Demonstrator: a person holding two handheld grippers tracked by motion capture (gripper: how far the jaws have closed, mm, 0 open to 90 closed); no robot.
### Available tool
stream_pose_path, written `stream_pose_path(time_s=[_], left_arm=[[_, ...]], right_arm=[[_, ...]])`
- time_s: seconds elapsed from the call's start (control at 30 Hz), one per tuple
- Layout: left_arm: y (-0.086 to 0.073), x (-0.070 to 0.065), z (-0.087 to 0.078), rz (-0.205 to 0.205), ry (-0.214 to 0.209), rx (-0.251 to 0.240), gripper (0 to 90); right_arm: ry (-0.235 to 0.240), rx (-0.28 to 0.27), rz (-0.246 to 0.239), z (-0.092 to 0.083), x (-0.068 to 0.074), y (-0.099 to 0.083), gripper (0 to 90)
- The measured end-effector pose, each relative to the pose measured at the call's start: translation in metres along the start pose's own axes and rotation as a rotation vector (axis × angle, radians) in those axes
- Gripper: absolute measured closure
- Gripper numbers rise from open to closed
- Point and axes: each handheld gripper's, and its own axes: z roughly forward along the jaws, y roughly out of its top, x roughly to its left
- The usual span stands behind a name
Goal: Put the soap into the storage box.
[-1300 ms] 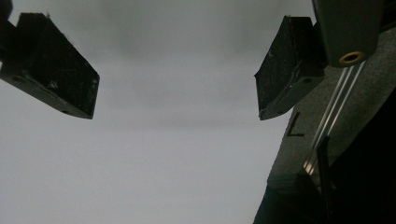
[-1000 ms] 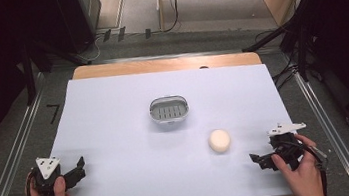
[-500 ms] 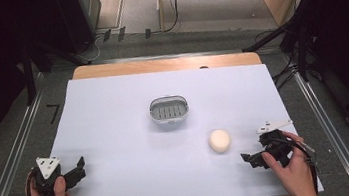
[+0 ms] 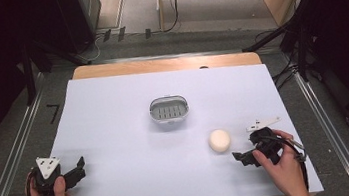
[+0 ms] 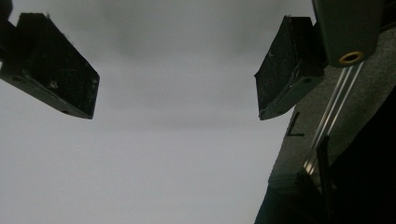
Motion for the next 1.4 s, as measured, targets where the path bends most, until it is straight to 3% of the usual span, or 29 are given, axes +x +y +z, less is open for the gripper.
stream_pose_path(time_s=[1.27, 1.4], left_arm=[[0.0, 0.0, 0.0, -0.006, -0.005, 0.003, 14.4], [0.0, 0.0, 0.001, -0.006, -0.004, 0.003, 14.4]], right_arm=[[0.046, 0.018, -0.053, 0.03, 0.025, 0.029, 6.8], [0.033, 0.016, -0.049, 0.032, 0.027, 0.031, 12.8]])
